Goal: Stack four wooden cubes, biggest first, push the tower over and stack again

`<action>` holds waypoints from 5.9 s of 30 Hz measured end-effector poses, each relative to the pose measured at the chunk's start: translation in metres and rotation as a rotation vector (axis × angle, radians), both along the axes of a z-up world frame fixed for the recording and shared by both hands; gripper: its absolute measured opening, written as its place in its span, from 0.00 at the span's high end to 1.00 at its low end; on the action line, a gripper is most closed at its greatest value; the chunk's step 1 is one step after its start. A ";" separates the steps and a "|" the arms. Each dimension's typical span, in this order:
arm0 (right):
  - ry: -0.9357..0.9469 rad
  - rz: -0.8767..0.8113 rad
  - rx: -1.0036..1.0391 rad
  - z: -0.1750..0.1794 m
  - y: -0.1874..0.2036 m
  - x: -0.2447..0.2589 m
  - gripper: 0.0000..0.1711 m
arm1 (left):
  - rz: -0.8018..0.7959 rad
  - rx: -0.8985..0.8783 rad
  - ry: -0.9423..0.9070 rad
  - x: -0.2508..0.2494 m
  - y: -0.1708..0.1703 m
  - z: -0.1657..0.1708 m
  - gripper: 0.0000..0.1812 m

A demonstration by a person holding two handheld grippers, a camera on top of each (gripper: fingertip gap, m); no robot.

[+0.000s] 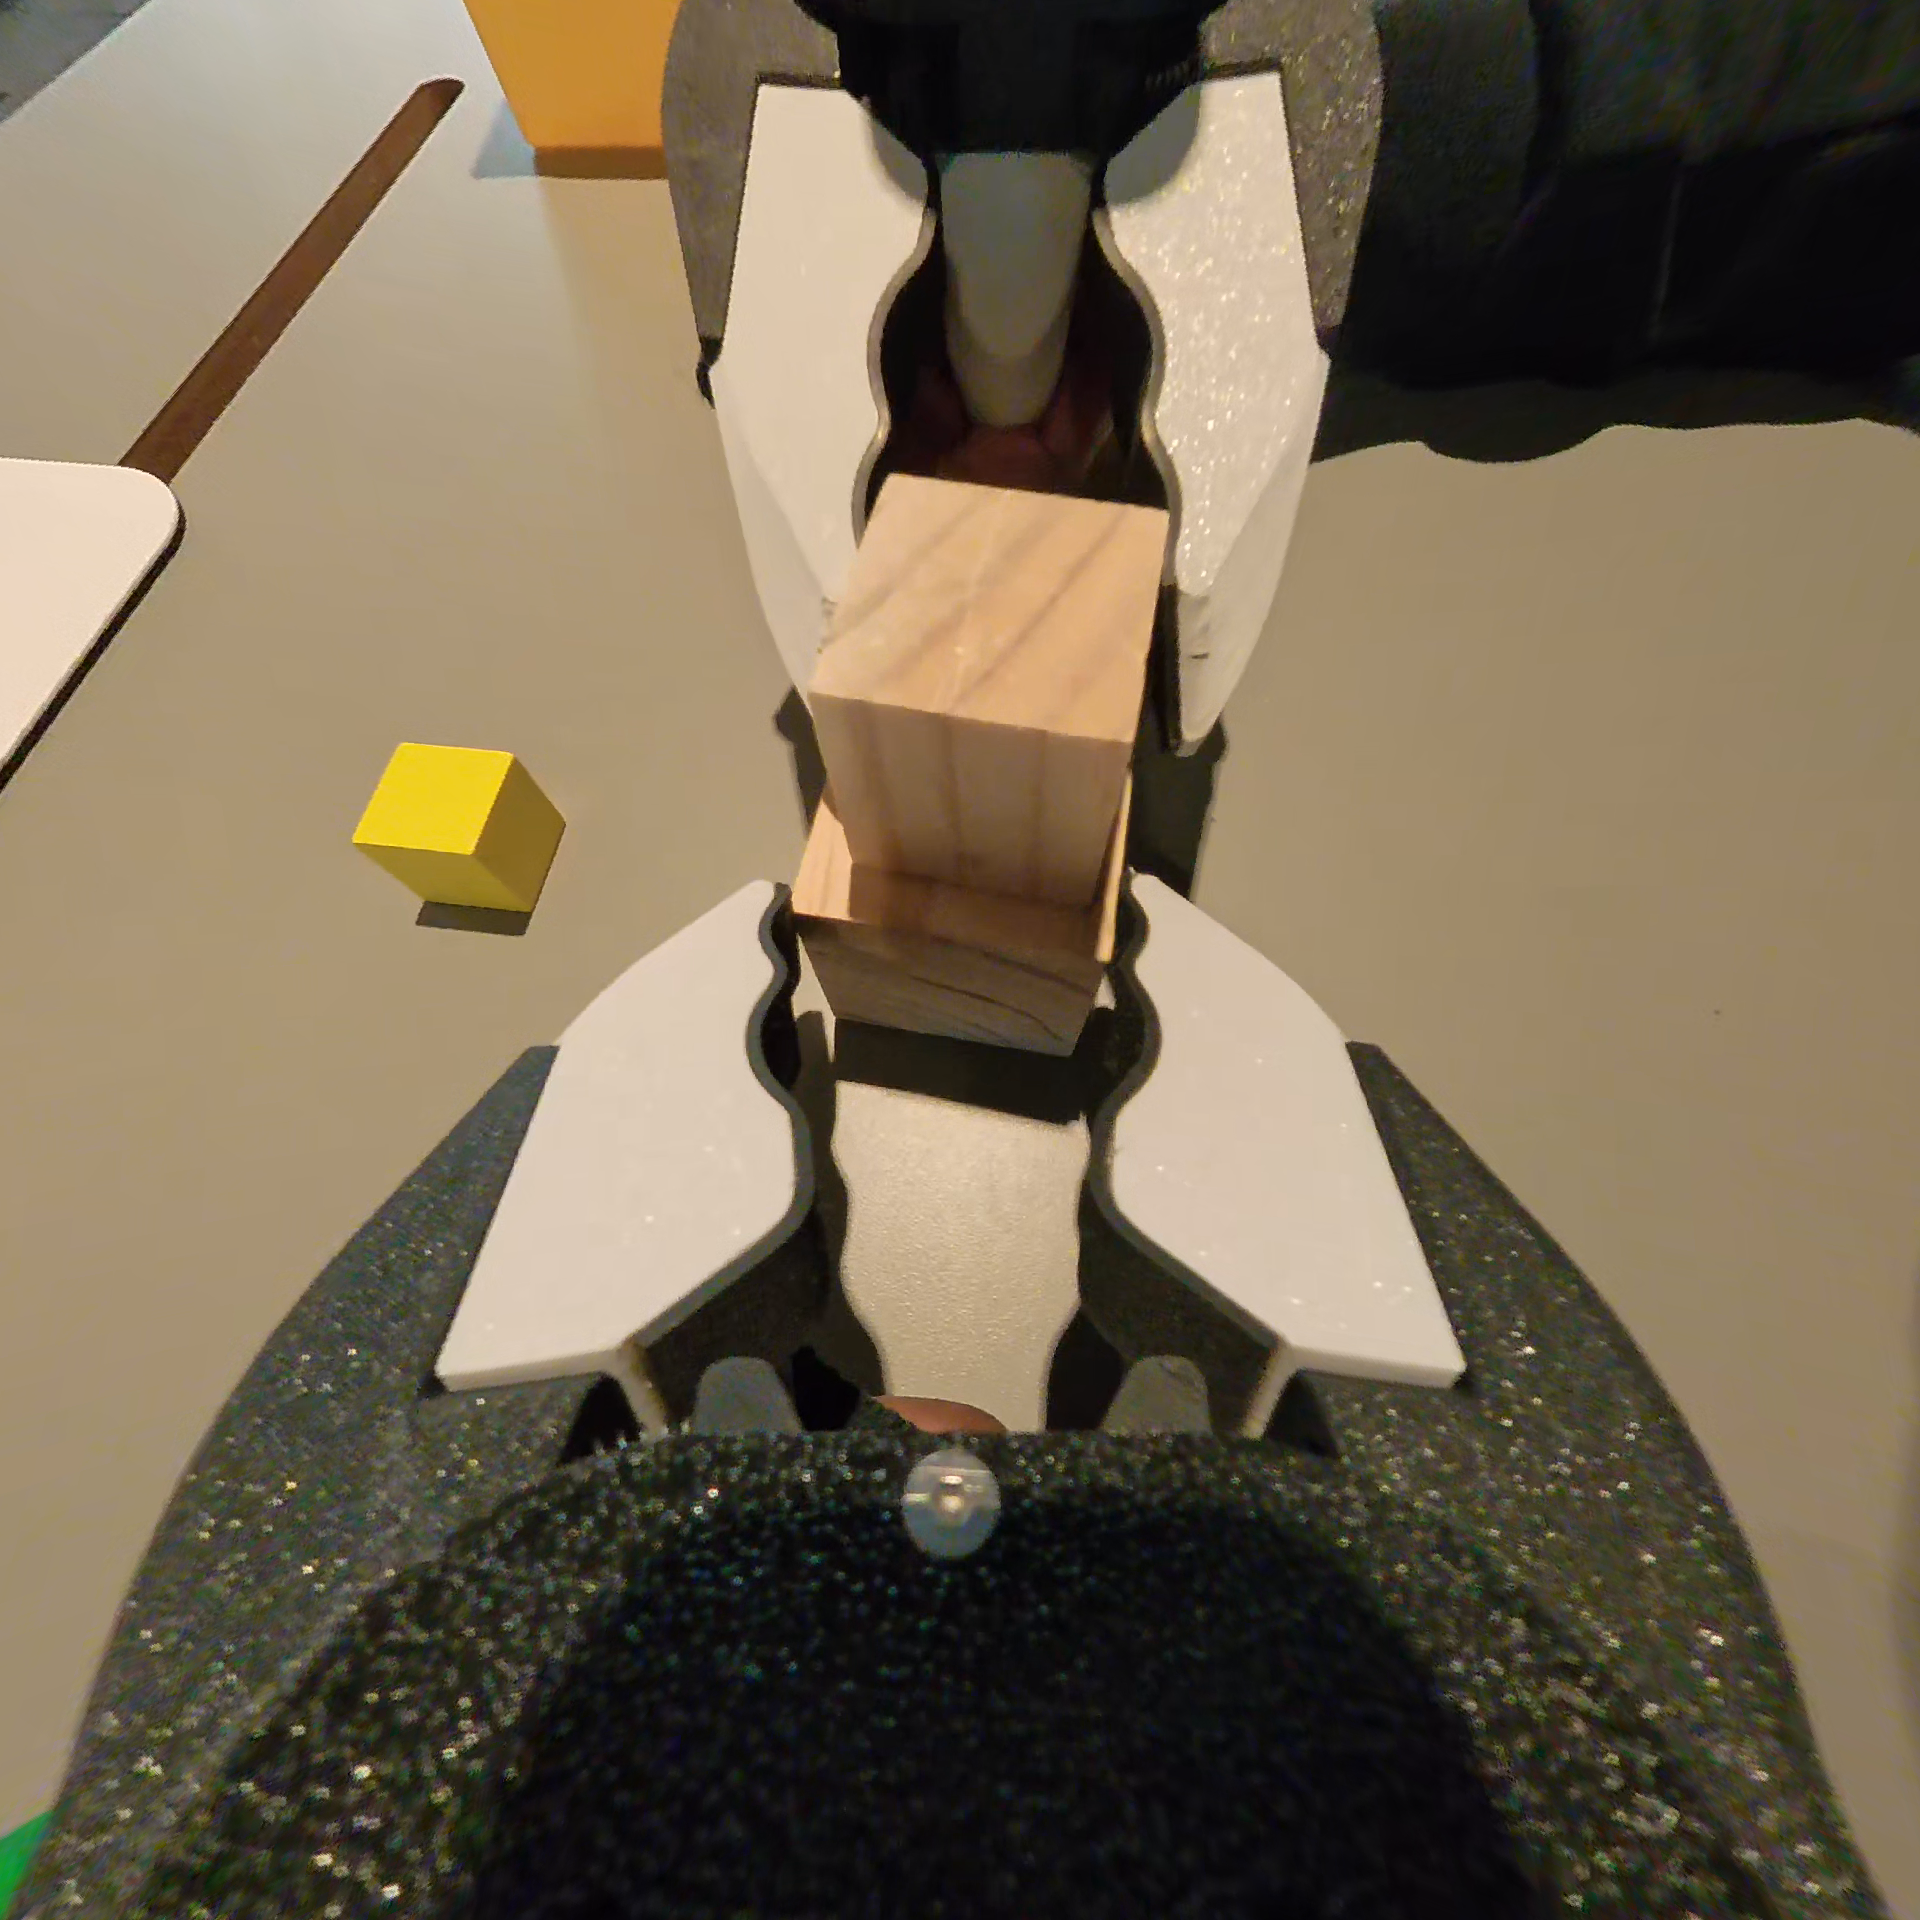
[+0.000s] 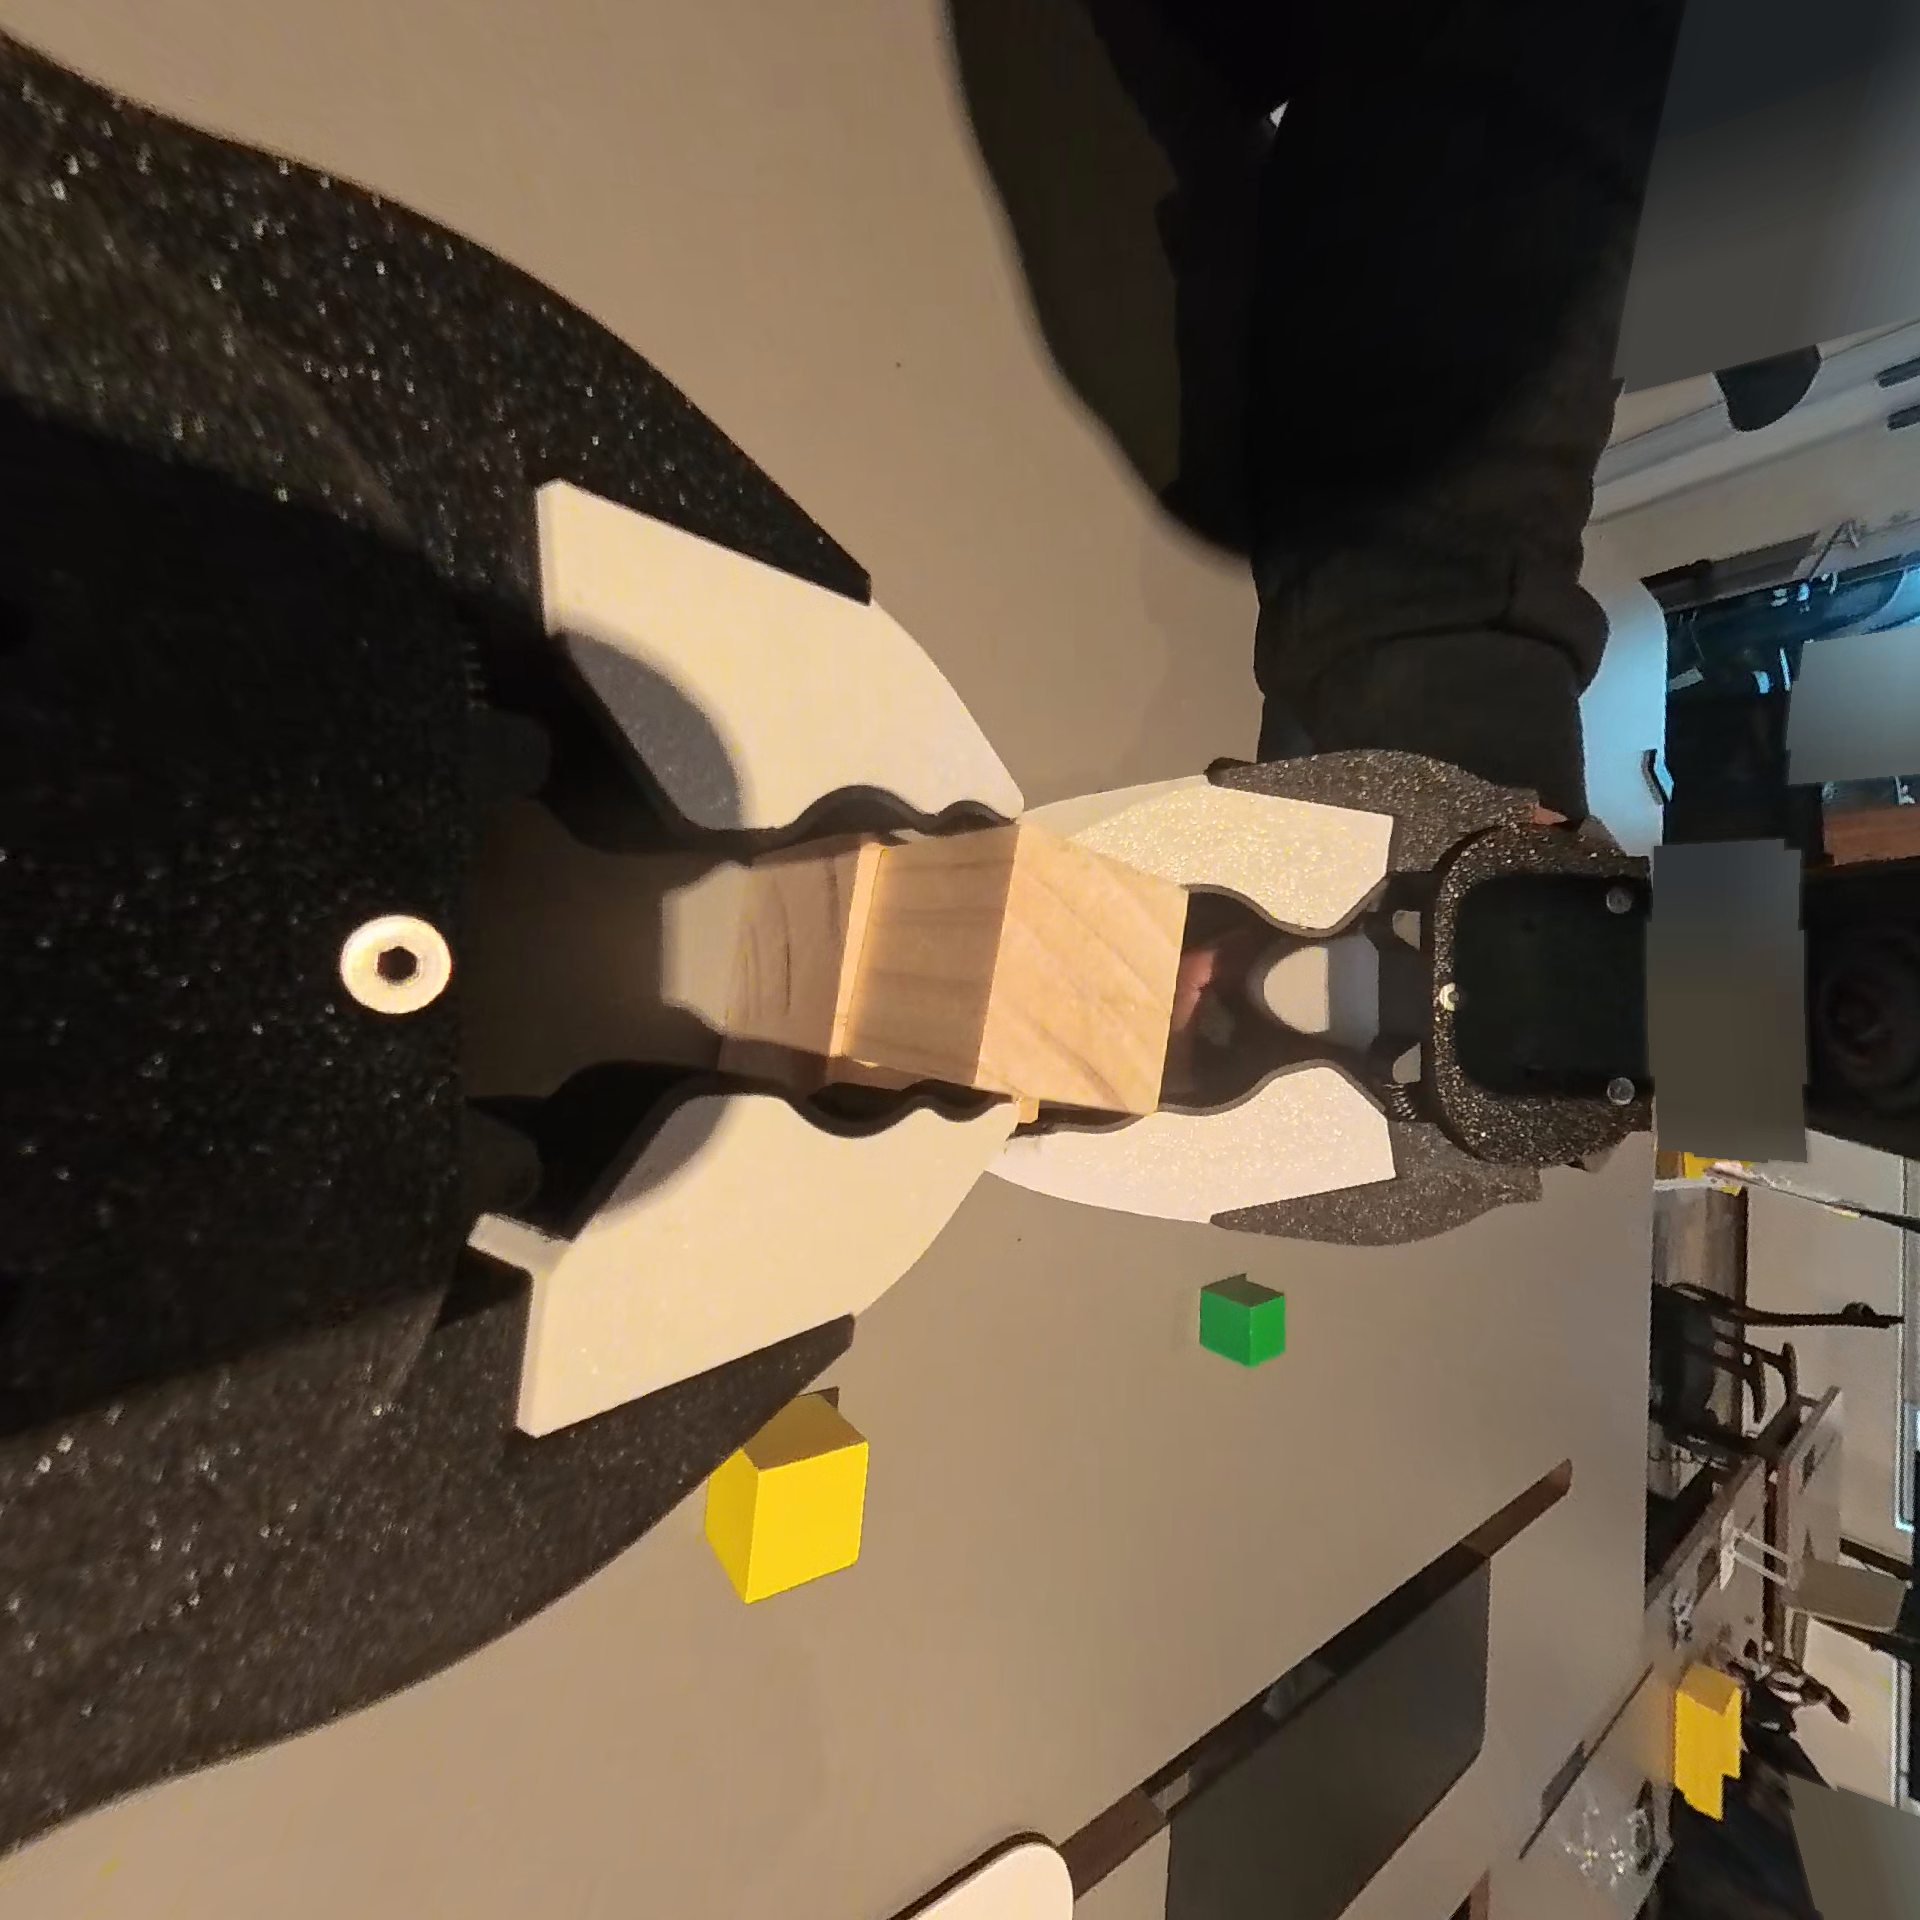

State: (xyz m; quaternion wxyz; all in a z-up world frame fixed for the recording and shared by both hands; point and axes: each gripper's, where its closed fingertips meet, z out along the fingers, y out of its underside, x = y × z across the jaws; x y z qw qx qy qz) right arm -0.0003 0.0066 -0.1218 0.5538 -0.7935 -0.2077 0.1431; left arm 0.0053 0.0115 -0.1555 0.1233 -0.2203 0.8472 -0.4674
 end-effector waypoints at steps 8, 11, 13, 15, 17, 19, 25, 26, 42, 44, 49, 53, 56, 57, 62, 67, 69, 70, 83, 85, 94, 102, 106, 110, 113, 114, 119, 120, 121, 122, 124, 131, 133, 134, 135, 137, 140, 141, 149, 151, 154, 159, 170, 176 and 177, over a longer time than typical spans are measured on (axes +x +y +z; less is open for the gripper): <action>0.021 0.002 -0.008 0.000 0.000 0.001 0.73 | 0.001 0.001 -0.001 0.000 0.000 0.000 0.68; 0.028 0.006 -0.008 0.000 0.000 0.001 0.73 | 0.001 0.002 -0.001 0.000 0.000 0.000 0.68; 0.036 0.009 -0.011 0.000 0.000 0.001 0.73 | 0.001 0.002 -0.002 0.000 0.000 0.000 0.68; 0.040 0.011 -0.018 -0.001 0.000 0.001 0.73 | 0.001 0.002 -0.002 0.000 0.000 0.000 0.68; 0.041 0.011 -0.023 -0.001 -0.001 0.002 0.73 | 0.001 0.003 -0.003 0.000 0.000 0.000 0.68; 0.047 0.010 -0.024 -0.001 -0.001 0.002 0.72 | 0.002 0.003 -0.003 0.000 0.000 0.000 0.68; 0.057 0.006 -0.035 -0.002 -0.003 0.004 0.66 | 0.004 0.003 -0.002 0.000 -0.001 -0.001 0.68; 0.060 0.007 -0.037 -0.002 -0.003 0.004 0.66 | 0.006 0.004 -0.002 0.000 -0.001 -0.001 0.68; 0.133 -0.395 -0.005 0.002 -0.003 0.099 0.75 | 0.003 -0.249 -0.089 -0.012 0.026 0.038 0.65; 0.084 -0.464 -0.013 -0.001 0.005 0.109 0.75 | 0.040 -0.406 -0.098 -0.008 0.040 0.057 0.69; -0.084 -0.462 -0.137 -0.023 0.023 0.111 0.74 | 0.093 -0.647 -0.149 0.001 0.064 0.085 0.73; -0.188 -0.441 -0.265 -0.044 0.031 0.109 0.72 | 0.093 -0.628 -0.134 0.005 0.059 0.082 0.75; -0.240 -0.458 -0.299 -0.050 0.036 0.112 0.72 | 0.078 -0.617 -0.115 0.006 0.053 0.080 0.75; -0.246 -0.461 -0.315 -0.052 0.036 0.113 0.72 | 0.073 -0.617 -0.108 0.007 0.052 0.079 0.75; -0.272 -0.449 -0.338 -0.057 0.036 0.110 0.83 | 0.071 -0.575 -0.061 0.014 0.042 0.072 0.78; -0.141 -0.401 -0.207 -0.035 0.033 0.104 0.84 | 0.113 -0.534 -0.120 0.025 0.037 0.071 0.82; -0.022 -0.357 -0.091 -0.016 0.027 0.102 0.84 | 0.135 -0.526 -0.145 0.029 0.038 0.072 0.83; 0.045 -0.342 -0.025 -0.005 0.022 0.102 0.84 | 0.145 -0.528 -0.149 0.030 0.039 0.072 0.83; 0.017 -0.032 0.083 0.067 0.000 0.027 0.84 | 0.185 -0.611 -0.115 0.036 0.050 0.077 0.84; -0.028 -0.002 0.023 0.058 -0.002 0.017 0.84 | 0.186 -0.610 -0.114 0.036 0.050 0.077 0.84; -0.067 0.012 -0.069 0.038 -0.003 0.011 0.84 | 0.189 -0.614 -0.105 0.037 0.050 0.076 0.87; -0.081 0.015 -0.098 0.034 -0.003 0.007 0.84 | 0.190 -0.617 -0.103 0.038 0.050 0.076 0.88; -0.085 0.006 -0.103 0.034 -0.003 0.008 0.84 | 0.188 -0.614 -0.103 0.038 0.050 0.076 0.89; -0.088 0.000 -0.108 0.034 -0.004 0.010 0.84 | 0.185 -0.613 -0.101 0.038 0.050 0.076 0.90; -0.087 -0.001 -0.115 0.034 -0.005 0.010 0.84 | 0.183 -0.610 -0.099 0.038 0.049 0.076 0.90; -0.086 -0.002 -0.116 0.034 -0.005 0.010 0.84 | 0.182 -0.610 -0.099 0.038 0.049 0.076 0.90; -0.093 -0.003 -0.129 0.033 -0.005 0.010 0.84 | 0.180 -0.608 -0.100 0.038 0.049 0.076 0.91; -0.097 -0.004 -0.133 0.033 -0.006 0.010 0.84 | 0.180 -0.607 -0.101 0.038 0.049 0.076 0.91; -0.102 -0.005 -0.137 0.033 -0.006 0.009 0.84 | 0.179 -0.607 -0.101 0.038 0.048 0.075 0.92; -0.105 -0.005 -0.141 0.033 -0.006 0.009 0.84 | 0.179 -0.607 -0.101 0.038 0.048 0.076 0.92; -0.109 -0.010 -0.150 0.033 -0.005 0.008 0.84 | 0.178 -0.606 -0.101 0.038 0.048 0.076 0.92; -0.093 -0.028 -0.181 0.033 -0.005 0.009 0.84 | 0.175 -0.606 -0.104 0.038 0.048 0.076 0.93; -0.088 -0.027 -0.186 0.033 -0.006 0.009 0.84 | 0.174 -0.605 -0.103 0.038 0.048 0.076 0.93; -0.085 -0.027 -0.188 0.033 -0.006 0.009 0.84 | 0.174 -0.604 -0.103 0.038 0.048 0.076 0.93; -0.082 -0.027 -0.190 0.033 -0.006 0.009 0.84 | 0.172 -0.604 -0.103 0.038 0.048 0.075 0.93; -0.076 -0.028 -0.193 0.033 -0.006 0.009 0.84 | 0.171 -0.603 -0.102 0.038 0.047 0.075 0.93; -0.076 -0.033 -0.204 0.031 -0.006 0.009 0.84 | 0.171 -0.604 -0.103 0.038 0.048 0.075 0.93; -0.085 -0.043 -0.210 0.029 -0.005 0.010 0.83 | 0.171 -0.604 -0.103 0.037 0.047 0.076 0.93; 0.001 0.013 -0.173 0.035 -0.011 0.006 0.68 | 0.163 -0.604 -0.109 0.036 0.047 0.076 0.93; 0.066 0.035 -0.125 0.041 -0.013 0.008 0.67 | 0.158 -0.605 -0.114 0.035 0.047 0.077 0.93; 0.201 0.042 -0.025 0.047 -0.018 0.023 0.68 | 0.148 -0.613 -0.144 0.032 0.047 0.080 0.92; 0.349 -0.075 0.119 0.032 -0.021 0.064 0.71 | 0.156 -0.550 -0.275 0.023 0.054 0.089 0.81; 0.393 -0.085 0.077 0.026 -0.014 0.069 0.75 | 0.519 -0.107 -0.040 0.017 0.177 0.015 0.69; 0.396 -0.074 0.067 0.025 -0.014 0.067 0.77 | 0.572 0.102 0.073 0.028 0.182 -0.017 0.74; 0.394 -0.072 0.064 0.025 -0.014 0.067 0.77 | 0.567 0.118 0.075 0.029 0.182 -0.018 0.76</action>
